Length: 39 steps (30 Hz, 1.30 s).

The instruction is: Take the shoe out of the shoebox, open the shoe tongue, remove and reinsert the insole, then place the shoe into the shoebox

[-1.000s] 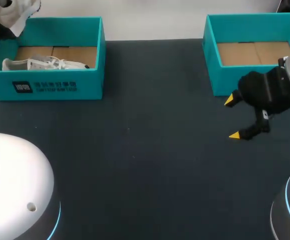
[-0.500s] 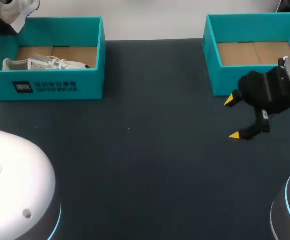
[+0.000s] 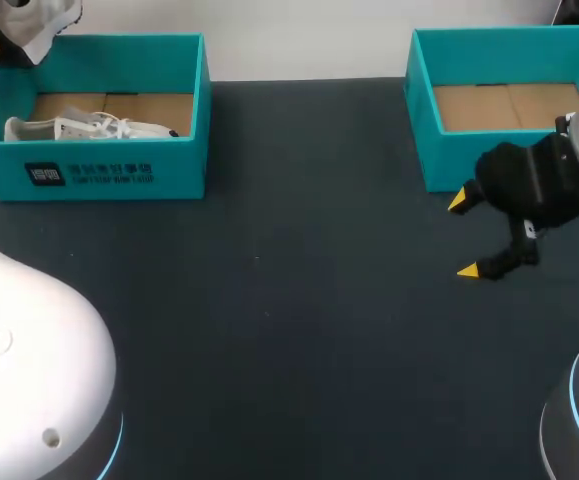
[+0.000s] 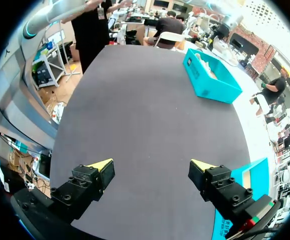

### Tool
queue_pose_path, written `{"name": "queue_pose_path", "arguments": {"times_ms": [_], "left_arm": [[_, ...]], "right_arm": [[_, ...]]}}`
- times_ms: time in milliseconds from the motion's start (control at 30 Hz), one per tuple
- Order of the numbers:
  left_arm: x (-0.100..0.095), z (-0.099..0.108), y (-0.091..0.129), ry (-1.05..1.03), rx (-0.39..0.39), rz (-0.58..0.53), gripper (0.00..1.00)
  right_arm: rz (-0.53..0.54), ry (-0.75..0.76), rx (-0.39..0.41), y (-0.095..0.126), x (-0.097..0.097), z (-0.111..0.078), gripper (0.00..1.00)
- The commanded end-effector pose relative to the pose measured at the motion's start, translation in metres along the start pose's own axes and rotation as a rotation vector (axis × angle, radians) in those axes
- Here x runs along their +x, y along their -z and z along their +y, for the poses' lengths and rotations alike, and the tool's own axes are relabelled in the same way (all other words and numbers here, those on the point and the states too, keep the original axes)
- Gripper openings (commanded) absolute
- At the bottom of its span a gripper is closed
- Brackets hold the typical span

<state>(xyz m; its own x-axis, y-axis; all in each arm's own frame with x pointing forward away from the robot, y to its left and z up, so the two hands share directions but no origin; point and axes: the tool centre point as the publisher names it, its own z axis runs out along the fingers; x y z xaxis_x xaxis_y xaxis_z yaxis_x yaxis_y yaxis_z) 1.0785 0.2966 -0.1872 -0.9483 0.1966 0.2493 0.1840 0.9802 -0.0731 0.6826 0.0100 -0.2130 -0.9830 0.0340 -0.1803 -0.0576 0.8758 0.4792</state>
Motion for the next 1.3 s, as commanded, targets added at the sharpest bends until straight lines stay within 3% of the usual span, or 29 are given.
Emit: {"name": "queue_pose_path", "arguments": {"times_ms": [33, 133, 200, 433, 467, 633, 733, 1300], "left_arm": [[-0.003, 0.002, 0.004, -0.001, 0.002, 0.026, 0.00], [-0.003, 0.002, 0.004, -0.001, 0.002, 0.026, 0.00], [-0.005, 0.001, 0.005, -0.246, -0.021, 0.055, 0.00], [-0.030, 0.028, 0.010, -0.784, -0.401, -0.026, 0.00], [-0.032, 0.034, 0.011, -0.904, -0.446, 0.012, 0.00], [-0.039, 0.058, 0.034, -1.353, -0.560, 0.091, 0.00], [-0.037, 0.062, 0.039, -1.509, -0.620, 0.109, 0.00], [-0.037, 0.062, 0.039, -1.509, -0.620, 0.109, 0.00]], "right_arm": [[0.000, 0.000, 0.002, -0.001, 0.000, 0.000, 1.00], [0.000, 0.000, 0.002, -0.001, 0.000, 0.000, 1.00], [0.000, 0.000, 0.002, -0.001, 0.000, 0.000, 1.00], [0.000, 0.000, 0.002, -0.001, 0.000, 0.000, 1.00], [0.000, 0.000, 0.002, -0.001, 0.000, 0.000, 1.00], [0.000, 0.000, 0.002, -0.001, 0.000, 0.000, 1.00], [0.000, 0.000, 0.002, -0.001, 0.000, 0.000, 1.00], [0.000, 0.000, 0.002, -0.001, 0.000, 0.000, 1.00]]}}
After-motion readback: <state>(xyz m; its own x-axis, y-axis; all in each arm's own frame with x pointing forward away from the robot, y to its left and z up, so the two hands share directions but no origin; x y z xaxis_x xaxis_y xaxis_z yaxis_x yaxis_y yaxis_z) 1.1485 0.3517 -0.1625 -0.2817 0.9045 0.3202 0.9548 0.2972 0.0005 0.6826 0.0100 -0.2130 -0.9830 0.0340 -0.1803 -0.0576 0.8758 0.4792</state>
